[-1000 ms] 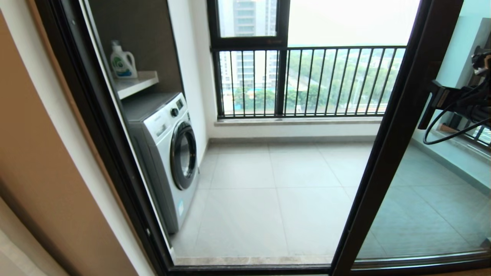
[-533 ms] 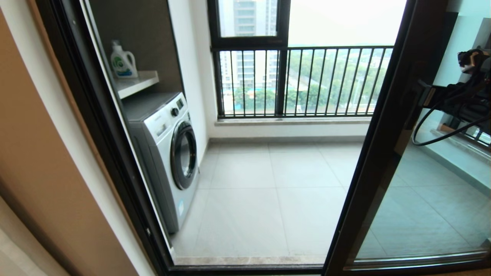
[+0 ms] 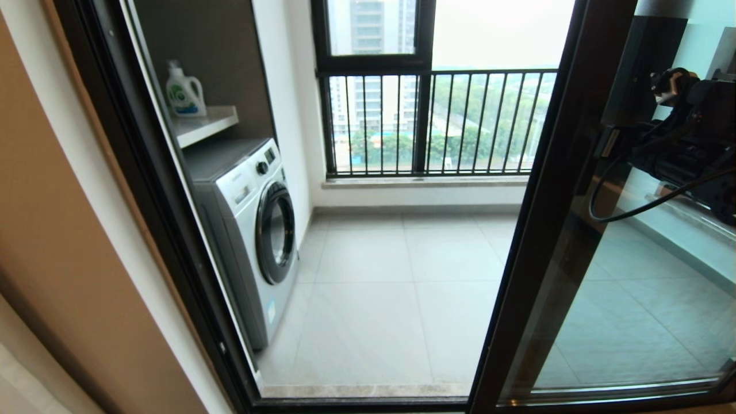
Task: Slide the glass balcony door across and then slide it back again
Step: Close the slid door
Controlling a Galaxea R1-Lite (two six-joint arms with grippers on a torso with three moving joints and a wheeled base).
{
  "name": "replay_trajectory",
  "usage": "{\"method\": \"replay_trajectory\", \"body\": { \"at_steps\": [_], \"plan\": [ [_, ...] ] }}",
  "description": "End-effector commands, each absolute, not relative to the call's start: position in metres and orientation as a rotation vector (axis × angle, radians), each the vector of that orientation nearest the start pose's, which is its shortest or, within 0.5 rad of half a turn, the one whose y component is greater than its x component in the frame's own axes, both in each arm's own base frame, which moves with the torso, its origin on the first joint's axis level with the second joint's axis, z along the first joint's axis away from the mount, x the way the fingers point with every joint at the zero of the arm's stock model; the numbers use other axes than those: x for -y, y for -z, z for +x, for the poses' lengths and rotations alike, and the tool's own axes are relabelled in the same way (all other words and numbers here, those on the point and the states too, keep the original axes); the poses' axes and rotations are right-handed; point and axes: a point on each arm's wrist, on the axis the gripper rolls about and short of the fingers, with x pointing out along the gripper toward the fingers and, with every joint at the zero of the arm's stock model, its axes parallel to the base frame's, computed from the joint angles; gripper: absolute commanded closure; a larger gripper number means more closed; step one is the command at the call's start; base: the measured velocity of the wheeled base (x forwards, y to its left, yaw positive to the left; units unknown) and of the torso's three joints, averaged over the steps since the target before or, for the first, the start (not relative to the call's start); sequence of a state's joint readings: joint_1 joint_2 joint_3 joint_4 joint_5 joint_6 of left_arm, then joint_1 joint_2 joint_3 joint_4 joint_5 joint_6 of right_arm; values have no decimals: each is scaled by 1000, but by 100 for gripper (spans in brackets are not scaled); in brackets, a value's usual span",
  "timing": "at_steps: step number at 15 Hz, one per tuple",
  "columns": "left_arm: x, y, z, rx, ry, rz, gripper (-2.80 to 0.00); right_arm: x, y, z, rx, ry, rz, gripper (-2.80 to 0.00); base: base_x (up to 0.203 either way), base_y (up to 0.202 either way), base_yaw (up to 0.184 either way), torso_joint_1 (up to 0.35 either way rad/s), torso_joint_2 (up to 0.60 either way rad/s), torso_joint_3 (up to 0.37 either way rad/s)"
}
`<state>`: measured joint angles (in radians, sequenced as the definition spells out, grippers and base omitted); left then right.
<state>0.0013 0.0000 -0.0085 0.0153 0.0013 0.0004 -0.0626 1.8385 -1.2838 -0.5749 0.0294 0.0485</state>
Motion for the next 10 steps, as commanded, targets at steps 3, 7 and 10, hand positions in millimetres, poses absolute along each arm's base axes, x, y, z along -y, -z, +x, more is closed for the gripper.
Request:
{"method": "replay_trajectory", "body": {
  "at_steps": [3,7,10],
  "plan": [
    [0,-76,-23,-8,-3,0,0,-13,-264,369,23,-21,50,0,0,0,0,0,0,0],
    [0,-76,-23,-8,-3,0,0,-43,-262,368,14,-81,50,0,0,0,0,0,0,0],
    [0,-76,-23,-9,-3,0,0,-63,-259,367,5,-134,50,0,0,0,0,0,0,0]
  ]
}}
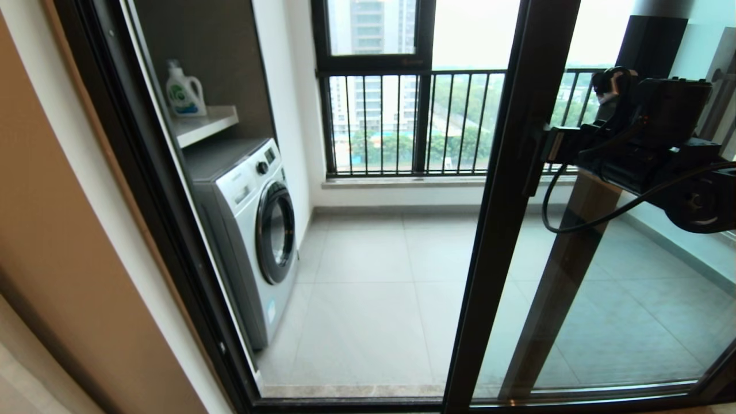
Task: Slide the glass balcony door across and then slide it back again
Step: Close the slid door
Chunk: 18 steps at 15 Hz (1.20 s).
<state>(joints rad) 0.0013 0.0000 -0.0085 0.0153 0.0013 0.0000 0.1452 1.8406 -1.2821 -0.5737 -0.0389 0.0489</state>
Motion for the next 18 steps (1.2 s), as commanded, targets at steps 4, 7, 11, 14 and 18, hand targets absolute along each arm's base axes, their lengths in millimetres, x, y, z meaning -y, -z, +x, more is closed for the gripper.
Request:
{"method": "replay_trajectory", "body": {
  "at_steps": [4,7,11,14,18],
  "plan": [
    [0,-76,-23,-8,-3,0,0,-91,-254,368,-6,-195,47,0,0,0,0,0,0,0],
    [0,-76,-23,-8,-3,0,0,-108,-247,369,-23,-198,31,0,0,0,0,0,0,0],
    [0,-76,-23,-9,-3,0,0,-129,-254,370,9,-219,39,0,0,0,0,0,0,0],
    [0,-76,-23,-8,-3,0,0,-136,-254,367,9,-235,40,0,0,0,0,0,0,0],
    [0,-76,-23,-8,-3,0,0,-142,-256,370,19,-242,41,0,0,0,0,0,0,0]
  ]
}}
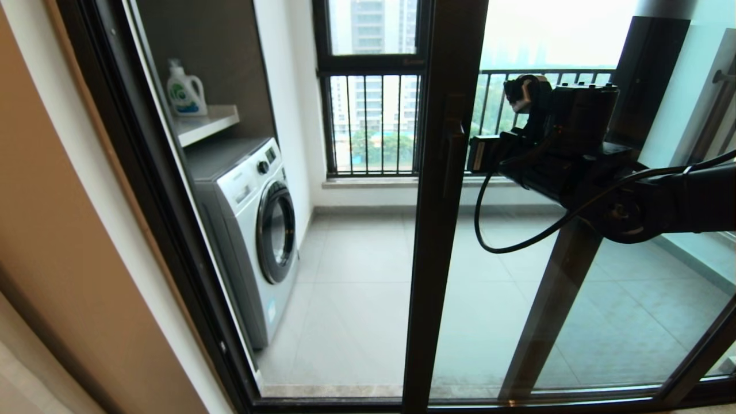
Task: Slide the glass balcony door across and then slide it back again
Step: Close the slid door
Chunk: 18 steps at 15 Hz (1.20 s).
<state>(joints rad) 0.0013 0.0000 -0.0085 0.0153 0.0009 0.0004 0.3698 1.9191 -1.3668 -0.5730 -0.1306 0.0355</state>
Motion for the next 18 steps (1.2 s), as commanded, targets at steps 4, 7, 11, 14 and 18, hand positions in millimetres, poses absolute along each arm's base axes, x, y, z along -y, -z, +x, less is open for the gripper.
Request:
{"method": "replay_trajectory", "body": {
  "at_steps": [4,7,11,14,18],
  "plan": [
    [0,-76,-23,-9,-3,0,0,-155,-255,379,31,-241,44,0,0,0,0,0,0,0],
    [0,-76,-23,-9,-3,0,0,-167,-253,382,34,-261,45,0,0,0,0,0,0,0],
    [0,-76,-23,-8,-3,0,0,-184,-247,384,30,-295,25,0,0,0,0,0,0,0],
    [0,-76,-23,-9,-3,1,0,-195,-245,389,40,-290,27,0,0,0,0,0,0,0],
    [0,-76,-23,-9,-3,0,0,-207,-242,392,45,-310,29,0,0,0,0,0,0,0]
  ]
}}
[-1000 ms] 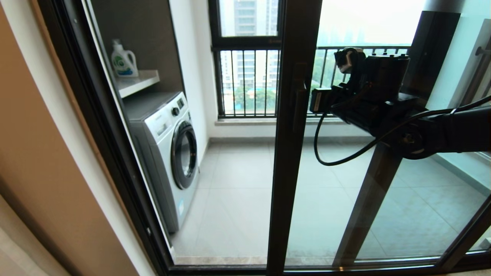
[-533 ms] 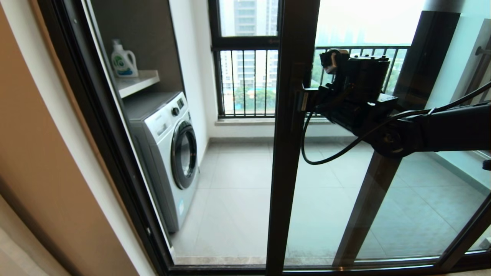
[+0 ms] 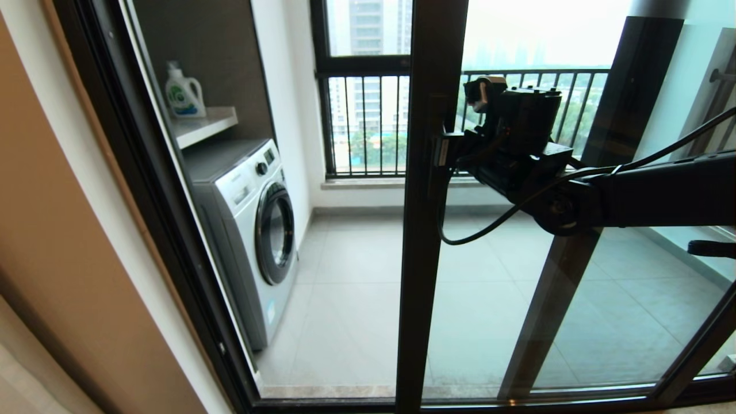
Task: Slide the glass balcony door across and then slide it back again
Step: Close the slid door
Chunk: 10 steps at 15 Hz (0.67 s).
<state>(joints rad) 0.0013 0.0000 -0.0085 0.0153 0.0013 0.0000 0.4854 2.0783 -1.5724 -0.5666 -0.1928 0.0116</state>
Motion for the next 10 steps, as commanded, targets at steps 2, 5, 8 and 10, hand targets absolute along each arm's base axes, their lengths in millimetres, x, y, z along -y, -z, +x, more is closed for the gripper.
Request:
{"method": "replay_trajectory", "body": {
  "at_steps": [2,5,8,10],
  "plan": [
    [0,-76,-23,-8,-3,0,0,-214,-242,394,51,-322,31,0,0,0,0,0,0,0],
    [0,-76,-23,-9,-3,0,0,-228,-241,395,61,-346,36,0,0,0,0,0,0,0],
    [0,-76,-23,-9,-3,1,0,-240,-239,393,56,-370,35,0,0,0,0,0,0,0],
    [0,-76,-23,-8,-5,0,0,-243,-239,391,55,-366,36,0,0,0,0,0,0,0]
  ]
}}
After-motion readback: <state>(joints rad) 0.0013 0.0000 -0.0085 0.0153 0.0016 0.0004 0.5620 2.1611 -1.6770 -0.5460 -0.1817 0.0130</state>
